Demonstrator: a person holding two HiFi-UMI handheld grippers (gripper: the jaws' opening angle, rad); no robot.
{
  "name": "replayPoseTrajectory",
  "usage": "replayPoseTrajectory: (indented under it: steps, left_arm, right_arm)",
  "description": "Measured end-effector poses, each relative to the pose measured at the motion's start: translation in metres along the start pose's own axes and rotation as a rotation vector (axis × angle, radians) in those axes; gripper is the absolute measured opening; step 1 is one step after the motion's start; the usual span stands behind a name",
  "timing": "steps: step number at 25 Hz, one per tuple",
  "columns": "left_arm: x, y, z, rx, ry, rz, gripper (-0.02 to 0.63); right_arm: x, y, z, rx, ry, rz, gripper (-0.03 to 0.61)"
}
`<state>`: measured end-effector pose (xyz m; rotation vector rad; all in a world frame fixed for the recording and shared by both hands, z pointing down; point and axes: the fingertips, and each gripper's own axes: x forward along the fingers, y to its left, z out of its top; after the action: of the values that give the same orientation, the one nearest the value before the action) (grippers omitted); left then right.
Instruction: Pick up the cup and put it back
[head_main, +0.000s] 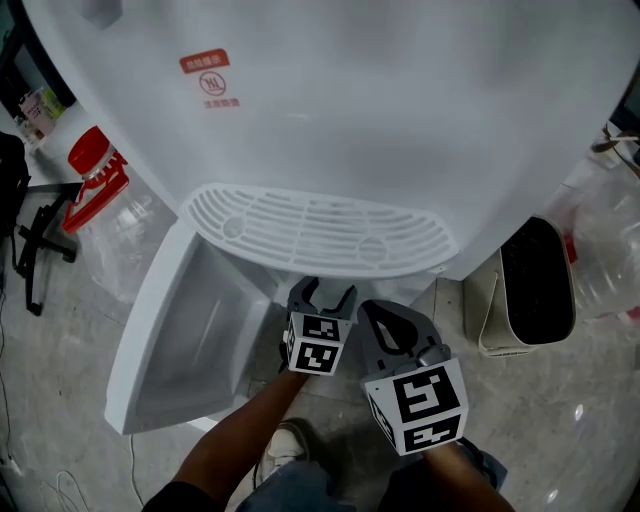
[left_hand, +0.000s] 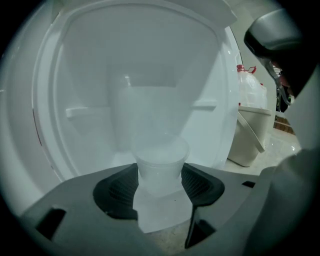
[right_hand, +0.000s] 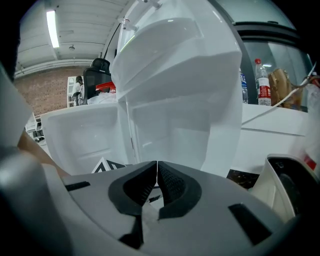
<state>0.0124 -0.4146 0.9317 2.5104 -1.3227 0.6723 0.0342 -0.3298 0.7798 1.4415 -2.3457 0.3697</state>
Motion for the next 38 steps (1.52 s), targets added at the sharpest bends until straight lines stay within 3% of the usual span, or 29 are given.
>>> replayPoseTrajectory:
  steps: [16, 24, 38]
  left_arm:
    - [0.032, 0.004, -0.002, -0.020, -0.017, 0.013, 0.272]
    - [0.032, 0.004, -0.009, -0.022, 0.015, 0.024, 0.288]
    - [-0.023, 0.007, -0.002, -0.042, 0.025, 0.024, 0.287]
  right_arm:
    - [-0.004, -0.009, -0.002, 0.028, 0.014, -0.011, 0.021]
    - [-0.008, -0.010, -0.005, 0.029, 0.017, 0.001, 0.021]
    - [-0.013, 0.004, -0.004, 0.038, 0.008, 0.062, 0.021]
